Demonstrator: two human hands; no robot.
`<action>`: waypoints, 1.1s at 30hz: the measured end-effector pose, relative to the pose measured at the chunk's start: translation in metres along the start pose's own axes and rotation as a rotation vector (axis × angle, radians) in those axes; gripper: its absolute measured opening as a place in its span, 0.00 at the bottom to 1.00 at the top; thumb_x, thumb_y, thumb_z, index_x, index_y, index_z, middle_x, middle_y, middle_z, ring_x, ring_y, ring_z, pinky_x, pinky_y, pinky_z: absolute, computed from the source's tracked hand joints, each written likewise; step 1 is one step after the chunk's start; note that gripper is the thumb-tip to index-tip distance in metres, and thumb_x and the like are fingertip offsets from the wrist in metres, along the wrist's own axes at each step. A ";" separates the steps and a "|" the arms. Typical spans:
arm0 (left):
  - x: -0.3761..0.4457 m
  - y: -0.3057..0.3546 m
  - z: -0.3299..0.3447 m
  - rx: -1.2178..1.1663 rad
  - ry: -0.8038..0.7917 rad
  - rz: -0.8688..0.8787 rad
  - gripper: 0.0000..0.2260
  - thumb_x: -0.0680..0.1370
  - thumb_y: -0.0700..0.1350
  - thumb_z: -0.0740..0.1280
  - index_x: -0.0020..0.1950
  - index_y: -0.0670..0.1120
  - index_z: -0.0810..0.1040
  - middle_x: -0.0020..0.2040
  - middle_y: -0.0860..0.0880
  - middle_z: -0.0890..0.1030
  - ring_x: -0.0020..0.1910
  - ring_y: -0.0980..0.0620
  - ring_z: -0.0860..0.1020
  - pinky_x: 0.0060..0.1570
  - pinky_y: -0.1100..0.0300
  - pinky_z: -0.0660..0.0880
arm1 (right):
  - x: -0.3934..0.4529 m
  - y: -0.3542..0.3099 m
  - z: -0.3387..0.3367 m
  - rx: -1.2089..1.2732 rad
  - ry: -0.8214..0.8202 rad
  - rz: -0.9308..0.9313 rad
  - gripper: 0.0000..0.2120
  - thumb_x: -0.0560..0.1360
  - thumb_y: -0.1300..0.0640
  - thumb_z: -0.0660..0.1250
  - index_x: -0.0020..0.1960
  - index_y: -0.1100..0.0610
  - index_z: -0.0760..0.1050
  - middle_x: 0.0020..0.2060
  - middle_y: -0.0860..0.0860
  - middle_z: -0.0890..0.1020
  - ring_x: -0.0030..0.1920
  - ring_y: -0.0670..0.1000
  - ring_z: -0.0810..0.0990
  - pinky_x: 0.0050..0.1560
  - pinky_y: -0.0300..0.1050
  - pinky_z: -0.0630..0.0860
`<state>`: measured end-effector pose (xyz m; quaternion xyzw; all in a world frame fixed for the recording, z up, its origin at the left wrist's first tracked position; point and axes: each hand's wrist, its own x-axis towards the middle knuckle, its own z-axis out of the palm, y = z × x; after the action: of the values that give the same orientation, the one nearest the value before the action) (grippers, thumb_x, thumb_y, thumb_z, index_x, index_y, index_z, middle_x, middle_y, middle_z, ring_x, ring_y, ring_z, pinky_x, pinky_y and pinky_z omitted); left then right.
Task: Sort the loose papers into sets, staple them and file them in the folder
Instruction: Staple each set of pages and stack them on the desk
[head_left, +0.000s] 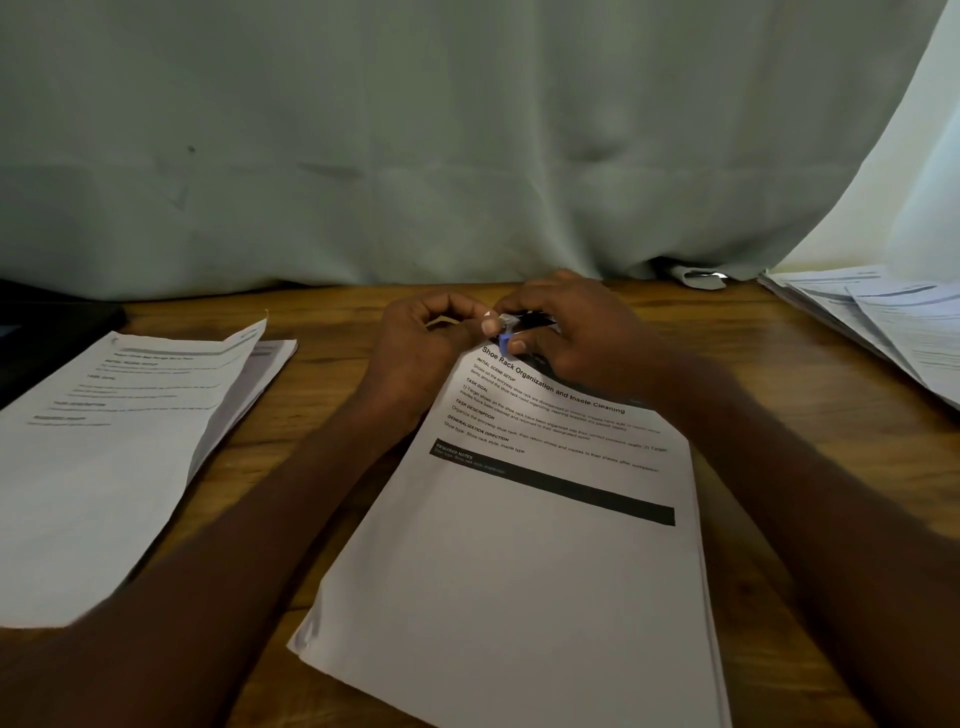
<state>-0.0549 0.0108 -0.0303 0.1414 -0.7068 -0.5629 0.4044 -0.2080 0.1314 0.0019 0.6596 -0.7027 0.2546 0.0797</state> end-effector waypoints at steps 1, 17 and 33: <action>0.000 -0.001 0.000 -0.004 -0.006 0.000 0.02 0.76 0.39 0.76 0.44 0.45 0.84 0.42 0.47 0.87 0.38 0.47 0.85 0.36 0.59 0.82 | 0.000 0.000 0.000 0.017 -0.006 -0.001 0.11 0.79 0.51 0.71 0.60 0.51 0.81 0.49 0.45 0.82 0.49 0.46 0.77 0.47 0.44 0.72; 0.005 -0.008 0.001 -0.045 0.006 -0.111 0.04 0.78 0.41 0.74 0.52 0.45 0.83 0.44 0.47 0.88 0.38 0.50 0.86 0.36 0.61 0.82 | 0.004 -0.017 0.021 -0.133 0.155 0.213 0.07 0.80 0.55 0.68 0.54 0.49 0.84 0.44 0.47 0.86 0.43 0.49 0.81 0.44 0.44 0.73; 0.015 -0.013 -0.015 -0.167 -0.025 -0.478 0.15 0.76 0.37 0.75 0.61 0.46 0.81 0.48 0.43 0.88 0.45 0.43 0.88 0.37 0.53 0.84 | -0.002 0.005 0.008 0.321 0.182 0.330 0.15 0.84 0.56 0.62 0.71 0.54 0.75 0.61 0.53 0.82 0.59 0.50 0.80 0.64 0.49 0.76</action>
<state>-0.0565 -0.0130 -0.0353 0.2636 -0.6092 -0.7007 0.2614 -0.2110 0.1289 -0.0072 0.5145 -0.7414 0.4308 -0.0058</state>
